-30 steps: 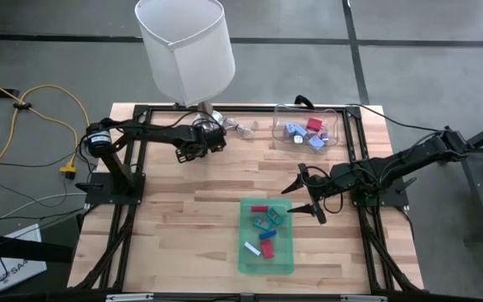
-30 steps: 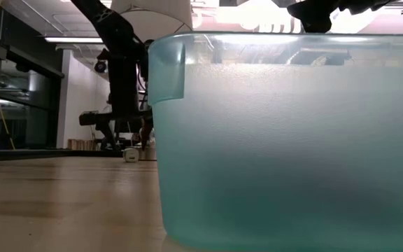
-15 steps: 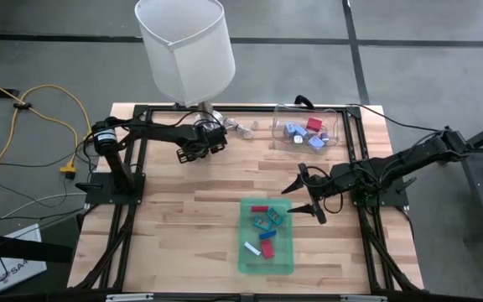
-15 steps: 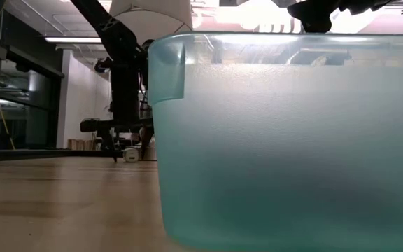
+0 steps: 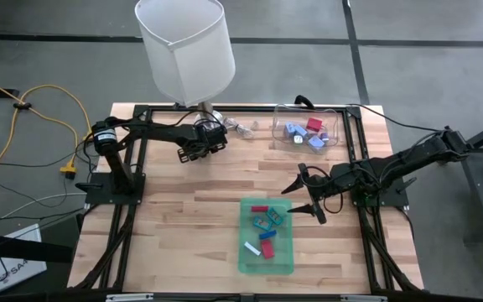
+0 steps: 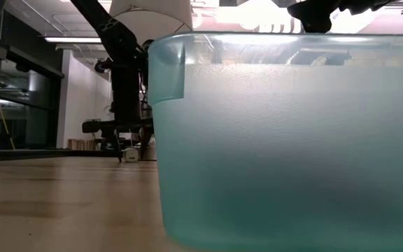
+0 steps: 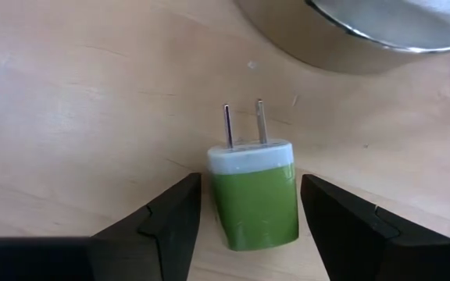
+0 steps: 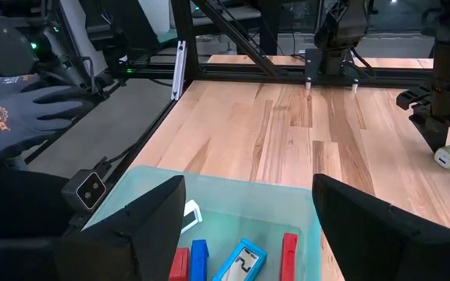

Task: Pick & Place Office items
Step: Put the green charger adapter into the transparent bin

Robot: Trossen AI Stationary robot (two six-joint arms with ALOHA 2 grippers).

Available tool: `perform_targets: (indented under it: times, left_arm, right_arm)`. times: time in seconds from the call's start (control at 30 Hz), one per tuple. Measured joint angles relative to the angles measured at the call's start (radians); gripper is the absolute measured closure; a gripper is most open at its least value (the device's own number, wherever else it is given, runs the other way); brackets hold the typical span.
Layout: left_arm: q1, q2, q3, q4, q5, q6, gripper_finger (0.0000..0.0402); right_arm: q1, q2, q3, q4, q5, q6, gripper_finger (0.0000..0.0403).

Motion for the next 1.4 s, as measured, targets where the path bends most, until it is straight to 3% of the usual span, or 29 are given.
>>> perform_targets:
  times: [0.93,1.4]
  left_arm:
    - [-0.003,0.0,0.0,-0.001,0.001,0.0,0.0195]
    - [-0.003,0.0,0.0,-0.001,0.003,0.014,0.0263]
  right_arm:
    - [0.0,0.0,0.0,0.0,0.0,0.0,0.0136]
    - [0.0,0.0,0.0,0.0,0.0,0.0,0.0136]
